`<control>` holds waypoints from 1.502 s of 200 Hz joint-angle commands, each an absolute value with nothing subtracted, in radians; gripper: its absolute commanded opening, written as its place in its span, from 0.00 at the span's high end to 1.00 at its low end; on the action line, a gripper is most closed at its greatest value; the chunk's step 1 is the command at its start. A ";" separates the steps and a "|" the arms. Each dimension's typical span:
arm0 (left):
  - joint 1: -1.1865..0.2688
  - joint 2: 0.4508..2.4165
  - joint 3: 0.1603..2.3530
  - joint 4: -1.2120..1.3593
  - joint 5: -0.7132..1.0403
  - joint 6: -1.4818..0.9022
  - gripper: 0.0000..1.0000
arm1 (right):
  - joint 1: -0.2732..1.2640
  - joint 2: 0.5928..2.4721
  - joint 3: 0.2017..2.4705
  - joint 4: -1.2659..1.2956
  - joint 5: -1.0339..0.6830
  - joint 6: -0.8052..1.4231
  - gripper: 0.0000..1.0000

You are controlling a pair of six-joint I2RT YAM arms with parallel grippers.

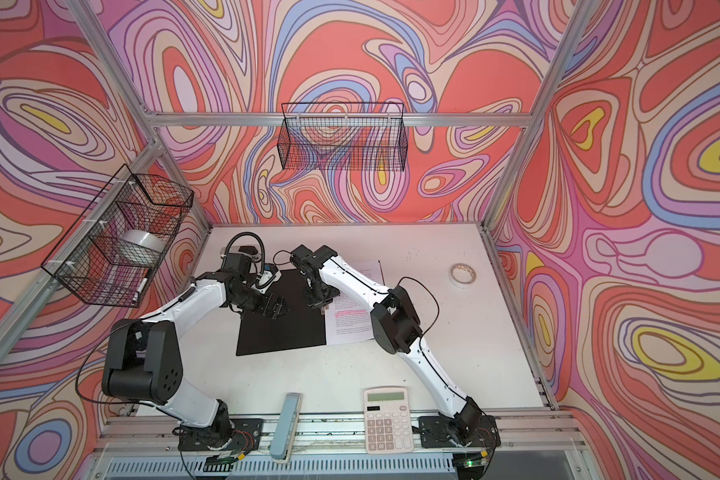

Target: Put the files into the folder

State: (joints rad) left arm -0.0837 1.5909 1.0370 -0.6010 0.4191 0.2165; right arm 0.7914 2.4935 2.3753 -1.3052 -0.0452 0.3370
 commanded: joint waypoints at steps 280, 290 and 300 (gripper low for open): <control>-0.083 1.555 1.009 -0.611 0.420 0.237 0.01 | 0.765 2.618 2.299 -1.302 0.031 0.320 0.94; -0.083 1.554 1.008 -0.612 0.419 0.238 0.01 | 0.765 2.620 2.299 -1.300 0.028 0.320 0.94; -0.083 1.555 1.009 -0.612 0.417 0.241 0.01 | 0.764 2.622 2.300 -1.298 0.024 0.318 0.94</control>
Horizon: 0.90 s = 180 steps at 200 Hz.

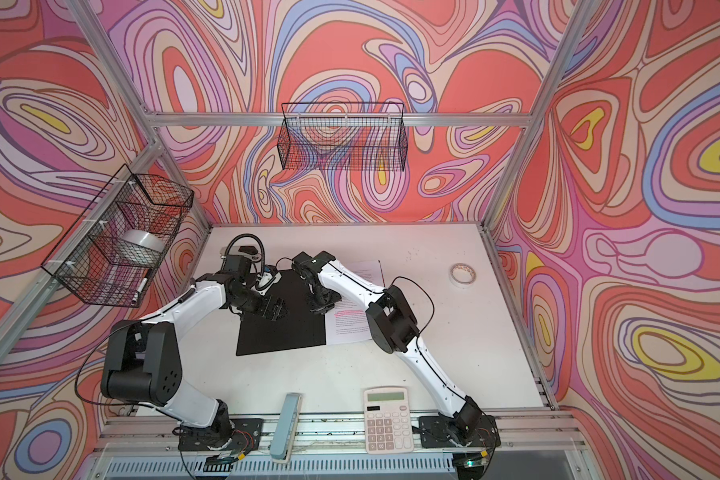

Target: Put the files into the folder

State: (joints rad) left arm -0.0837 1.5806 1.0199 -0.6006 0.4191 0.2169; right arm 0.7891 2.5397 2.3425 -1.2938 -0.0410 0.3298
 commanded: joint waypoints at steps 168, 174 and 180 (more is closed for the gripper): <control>-0.083 1.539 1.018 -0.621 0.423 0.232 0.01 | 0.763 2.587 2.355 -1.285 -0.062 0.323 0.94; -0.083 1.537 1.020 -0.622 0.423 0.233 0.01 | 0.761 2.588 2.357 -1.287 -0.063 0.322 0.94; -0.083 1.537 1.021 -0.623 0.422 0.232 0.01 | 0.763 2.586 2.359 -1.287 -0.064 0.325 0.94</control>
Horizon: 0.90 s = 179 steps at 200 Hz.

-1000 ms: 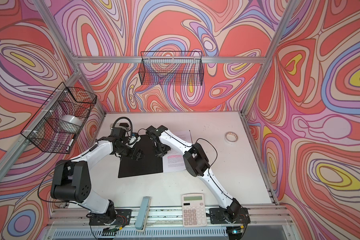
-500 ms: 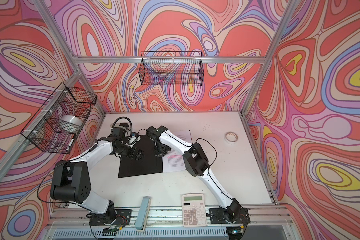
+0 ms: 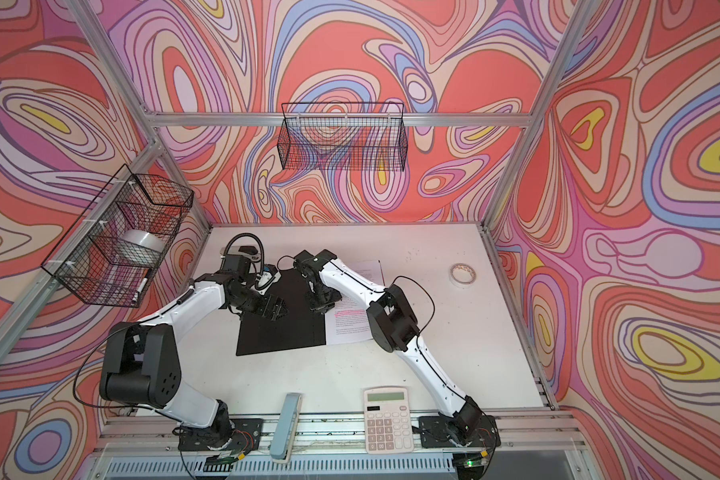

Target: Put the files into the folder

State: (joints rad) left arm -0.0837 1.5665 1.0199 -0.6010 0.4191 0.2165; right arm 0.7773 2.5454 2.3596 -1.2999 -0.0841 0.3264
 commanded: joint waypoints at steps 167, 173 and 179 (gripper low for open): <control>-0.083 1.477 1.083 -0.698 0.360 0.211 0.00 | 0.762 2.473 2.381 -1.280 -0.045 0.341 0.78; -0.083 1.474 1.083 -0.703 0.344 0.209 0.00 | 0.761 2.467 2.387 -1.283 -0.040 0.343 0.77; -0.083 1.469 1.084 -0.707 0.328 0.210 0.00 | 0.762 2.459 2.396 -1.289 -0.033 0.344 0.76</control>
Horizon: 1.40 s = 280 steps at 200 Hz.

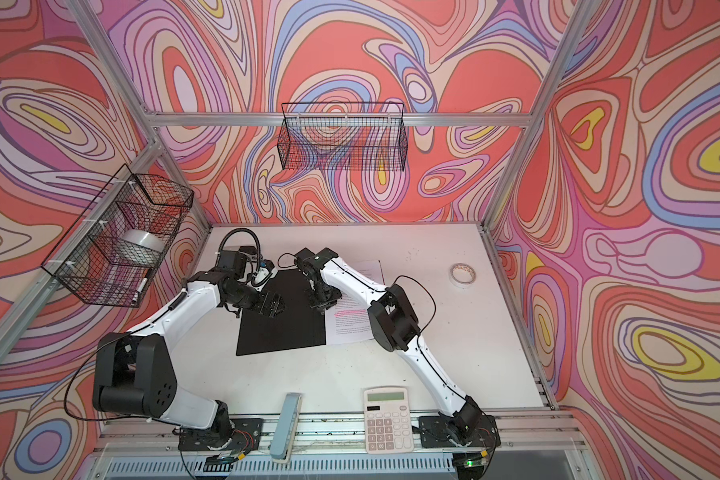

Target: Put the files into the folder

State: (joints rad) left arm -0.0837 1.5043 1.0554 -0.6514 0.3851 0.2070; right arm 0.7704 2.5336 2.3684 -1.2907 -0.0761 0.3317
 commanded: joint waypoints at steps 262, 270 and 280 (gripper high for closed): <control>-0.200 1.840 1.289 -0.622 0.589 -0.014 0.00 | 0.320 1.778 1.403 -0.793 -0.216 0.521 0.70; -0.204 1.856 1.294 -0.593 0.638 -0.044 0.00 | 0.310 1.746 1.394 -0.793 -0.218 0.521 0.69; -0.211 1.876 1.300 -0.556 0.691 -0.076 0.00 | 0.299 1.733 1.385 -0.795 -0.220 0.520 0.69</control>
